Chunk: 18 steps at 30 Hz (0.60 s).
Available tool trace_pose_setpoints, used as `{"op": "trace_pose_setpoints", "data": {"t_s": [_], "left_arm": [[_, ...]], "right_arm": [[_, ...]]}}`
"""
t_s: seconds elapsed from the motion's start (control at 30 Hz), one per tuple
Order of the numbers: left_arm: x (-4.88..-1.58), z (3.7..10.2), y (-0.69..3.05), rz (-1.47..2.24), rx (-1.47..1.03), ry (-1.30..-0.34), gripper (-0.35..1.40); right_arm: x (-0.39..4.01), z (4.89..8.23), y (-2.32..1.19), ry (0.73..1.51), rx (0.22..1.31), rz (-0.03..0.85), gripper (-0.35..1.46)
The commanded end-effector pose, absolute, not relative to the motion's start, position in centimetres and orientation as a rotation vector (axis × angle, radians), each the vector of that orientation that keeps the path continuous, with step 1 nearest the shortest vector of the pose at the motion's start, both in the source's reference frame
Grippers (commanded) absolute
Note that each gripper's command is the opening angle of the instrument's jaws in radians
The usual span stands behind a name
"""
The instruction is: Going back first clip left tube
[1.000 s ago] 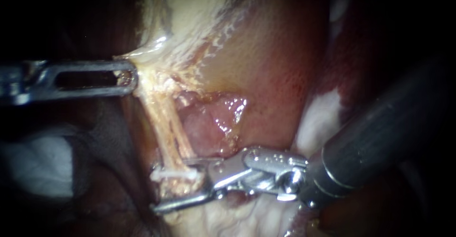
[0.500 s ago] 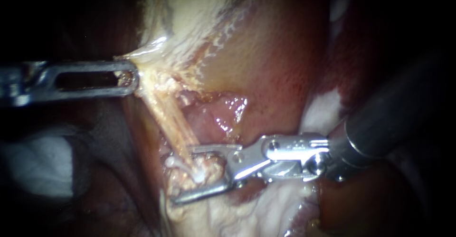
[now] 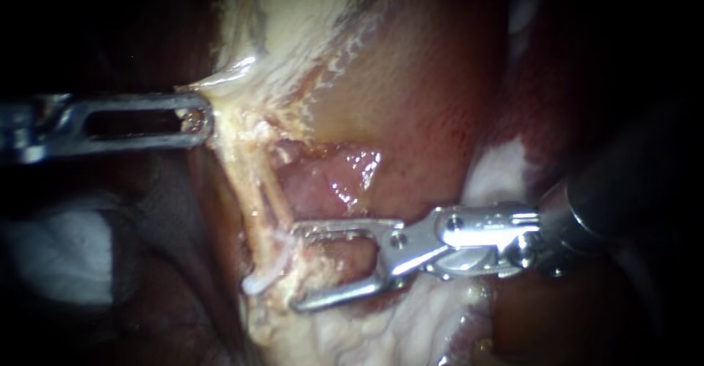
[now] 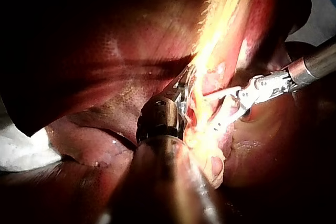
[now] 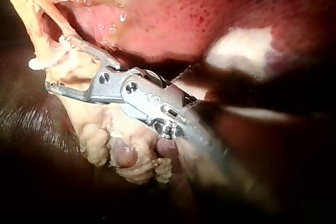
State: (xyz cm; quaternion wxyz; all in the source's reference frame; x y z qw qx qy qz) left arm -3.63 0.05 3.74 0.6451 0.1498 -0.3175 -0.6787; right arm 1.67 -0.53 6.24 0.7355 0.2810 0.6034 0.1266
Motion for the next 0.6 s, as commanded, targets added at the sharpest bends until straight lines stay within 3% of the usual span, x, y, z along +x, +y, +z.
{"op": "trace_pose_setpoints", "data": {"t_s": [0.03, 0.37, 0.6], "left_arm": [[-3.63, 3.74, 0.05, -1.545, 0.341, -0.723, -0.35], [-3.62, 3.75, 0.05, -1.545, 0.341, -0.723, -0.35], [-3.61, 3.75, 0.05, -1.545, 0.341, -0.723, -0.35]], "right_arm": [[1.67, 6.23, -0.54, 1.326, 0.619, 0.277, 0.60], [1.62, 6.18, -0.56, 1.333, 0.635, 0.263, 0.60], [1.22, 6.03, -0.43, 1.355, 0.603, 0.199, 0.60]]}}
